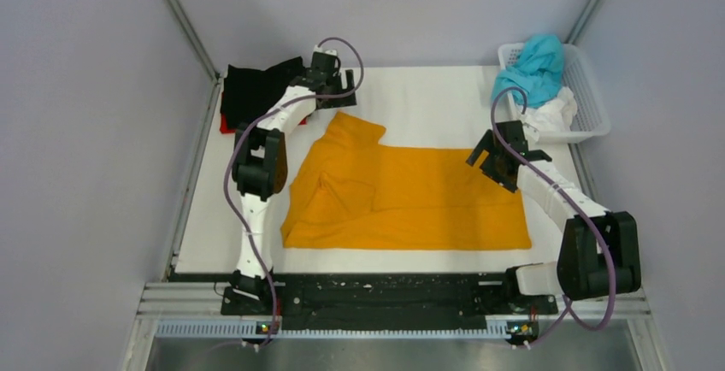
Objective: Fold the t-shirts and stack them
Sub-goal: Grab the side of the flattened tshirt furthest away from the robot with both arms
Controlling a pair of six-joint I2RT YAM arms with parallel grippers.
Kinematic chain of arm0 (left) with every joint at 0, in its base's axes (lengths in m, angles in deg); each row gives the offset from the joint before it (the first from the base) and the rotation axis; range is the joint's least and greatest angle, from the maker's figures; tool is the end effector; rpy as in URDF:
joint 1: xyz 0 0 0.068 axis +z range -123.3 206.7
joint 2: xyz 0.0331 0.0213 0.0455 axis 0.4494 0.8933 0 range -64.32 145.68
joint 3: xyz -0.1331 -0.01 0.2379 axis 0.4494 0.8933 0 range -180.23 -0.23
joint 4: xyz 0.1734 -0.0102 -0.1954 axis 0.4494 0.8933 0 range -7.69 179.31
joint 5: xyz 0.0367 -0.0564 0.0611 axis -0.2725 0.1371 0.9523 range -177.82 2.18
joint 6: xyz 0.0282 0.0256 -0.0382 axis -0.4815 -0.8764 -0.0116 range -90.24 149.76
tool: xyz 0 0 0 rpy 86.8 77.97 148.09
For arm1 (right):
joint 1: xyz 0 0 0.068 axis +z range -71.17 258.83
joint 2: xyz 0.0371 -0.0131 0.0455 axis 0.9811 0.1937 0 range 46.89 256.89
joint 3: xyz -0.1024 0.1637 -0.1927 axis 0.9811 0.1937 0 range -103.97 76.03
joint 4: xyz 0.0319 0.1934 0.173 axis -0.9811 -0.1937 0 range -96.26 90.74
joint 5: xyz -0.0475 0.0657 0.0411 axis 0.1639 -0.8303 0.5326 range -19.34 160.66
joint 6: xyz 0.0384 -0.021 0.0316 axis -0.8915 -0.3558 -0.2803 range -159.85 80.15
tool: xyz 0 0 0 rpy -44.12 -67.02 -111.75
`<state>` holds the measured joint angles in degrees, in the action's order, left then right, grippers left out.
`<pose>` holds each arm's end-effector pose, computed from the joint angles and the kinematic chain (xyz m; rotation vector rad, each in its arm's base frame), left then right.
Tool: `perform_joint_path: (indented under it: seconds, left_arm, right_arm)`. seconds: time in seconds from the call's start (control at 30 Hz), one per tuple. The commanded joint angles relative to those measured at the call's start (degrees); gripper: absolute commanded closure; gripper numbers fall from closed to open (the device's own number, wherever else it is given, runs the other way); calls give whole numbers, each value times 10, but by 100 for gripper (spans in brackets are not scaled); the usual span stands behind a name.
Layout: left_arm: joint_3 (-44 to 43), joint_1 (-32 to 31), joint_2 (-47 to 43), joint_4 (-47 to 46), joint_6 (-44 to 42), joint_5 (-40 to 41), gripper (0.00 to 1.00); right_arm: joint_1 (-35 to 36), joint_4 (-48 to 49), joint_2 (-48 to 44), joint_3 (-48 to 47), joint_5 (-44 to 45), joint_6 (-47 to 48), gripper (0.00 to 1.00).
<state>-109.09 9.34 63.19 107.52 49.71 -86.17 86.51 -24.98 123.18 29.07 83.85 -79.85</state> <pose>0.4880 -0.1515 0.2255 -0.0675 2.3532 -0.2886 0.2614 0.0270 0.2132 0.7813 2.3700 0.0535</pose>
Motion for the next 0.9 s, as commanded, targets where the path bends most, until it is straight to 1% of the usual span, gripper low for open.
perform_joint_path:
  seconds: [0.0,0.2,0.4,0.5,0.57,0.6,0.63,0.67,0.7,0.8,0.87]
  left_arm:
    - [-85,12,54,18,-50,-37,12]
    - [-140,14,112,46,-61,5,25]
    - [-147,12,134,71,-62,-6,41]
    - [-143,8,133,83,-73,-3,47]
    - [-137,5,132,88,-80,-8,56]
    - [-131,3,131,88,-84,-13,65]
    - [-126,2,129,88,-89,-13,76]
    - [-124,1,129,91,-94,-13,90]
    - [-123,1,129,96,-98,-13,100]
    - [-116,0,120,103,-112,10,100]
    - [-101,0,107,97,-110,52,100]
  right_arm:
    - [-3,16,20,-29,-6,22,1]
    - [-4,10,35,-26,-16,27,1]
    - [-4,10,36,-24,-4,30,1]
    - [-4,10,37,-21,-2,26,1]
    - [-4,12,36,-19,-1,24,1]
    - [-4,13,35,-17,1,24,1]
    - [-5,14,35,-16,4,24,1]
    - [-5,13,34,-15,7,25,1]
    - [-6,13,33,-15,10,26,1]
    - [-8,14,32,-16,16,24,1]
    - [-8,14,37,-24,21,26,1]
